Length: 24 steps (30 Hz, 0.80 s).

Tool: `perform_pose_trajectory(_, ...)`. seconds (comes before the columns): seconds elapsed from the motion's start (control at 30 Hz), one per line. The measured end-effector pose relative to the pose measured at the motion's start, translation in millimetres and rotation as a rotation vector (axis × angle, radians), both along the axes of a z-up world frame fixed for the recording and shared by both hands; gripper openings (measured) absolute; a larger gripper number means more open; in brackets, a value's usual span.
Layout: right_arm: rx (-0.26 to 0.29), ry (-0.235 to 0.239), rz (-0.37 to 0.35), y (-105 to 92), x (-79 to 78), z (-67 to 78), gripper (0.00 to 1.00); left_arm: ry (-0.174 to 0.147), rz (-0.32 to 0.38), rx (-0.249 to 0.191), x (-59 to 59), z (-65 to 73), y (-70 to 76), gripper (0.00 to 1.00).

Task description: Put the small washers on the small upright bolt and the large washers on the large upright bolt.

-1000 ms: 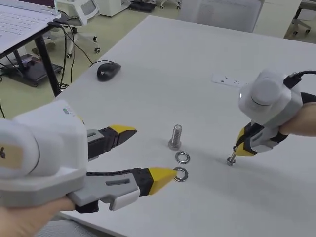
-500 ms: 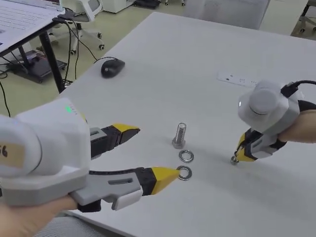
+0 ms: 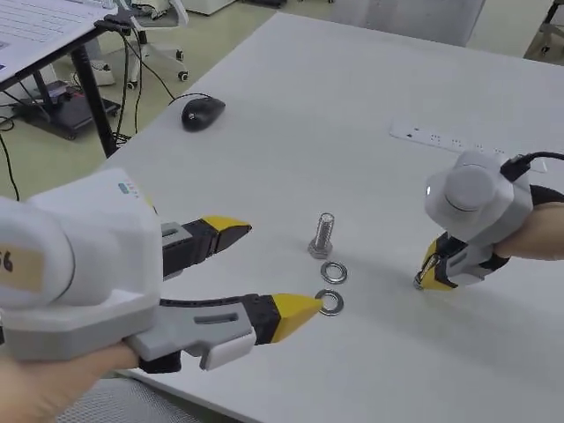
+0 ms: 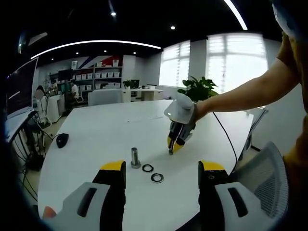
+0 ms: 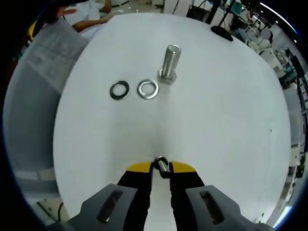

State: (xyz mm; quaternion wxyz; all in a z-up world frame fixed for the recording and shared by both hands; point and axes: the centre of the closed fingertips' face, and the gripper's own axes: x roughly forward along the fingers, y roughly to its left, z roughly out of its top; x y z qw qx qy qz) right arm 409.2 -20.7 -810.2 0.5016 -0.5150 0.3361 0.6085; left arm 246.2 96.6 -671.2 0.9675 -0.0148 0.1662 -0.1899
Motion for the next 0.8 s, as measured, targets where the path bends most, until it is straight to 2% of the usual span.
perform_pose_trajectory(0.1,0.004,0.004,-0.003,-1.0,-0.2,0.4,0.17,-0.001,0.002,-0.002,-0.1,-0.3,0.4,0.6)
perform_pose_trajectory(0.5,0.017,-0.001,-0.037,-17.0,-3.4,7.5,0.17,-0.005,-0.008,0.002,-1.8,2.2,-3.3,0.6)
perform_pose_trajectory(0.8,0.035,0.002,-0.051,-24.5,-23.2,17.0,0.17,-0.017,-0.032,0.015,-6.3,7.0,-10.6,0.6)
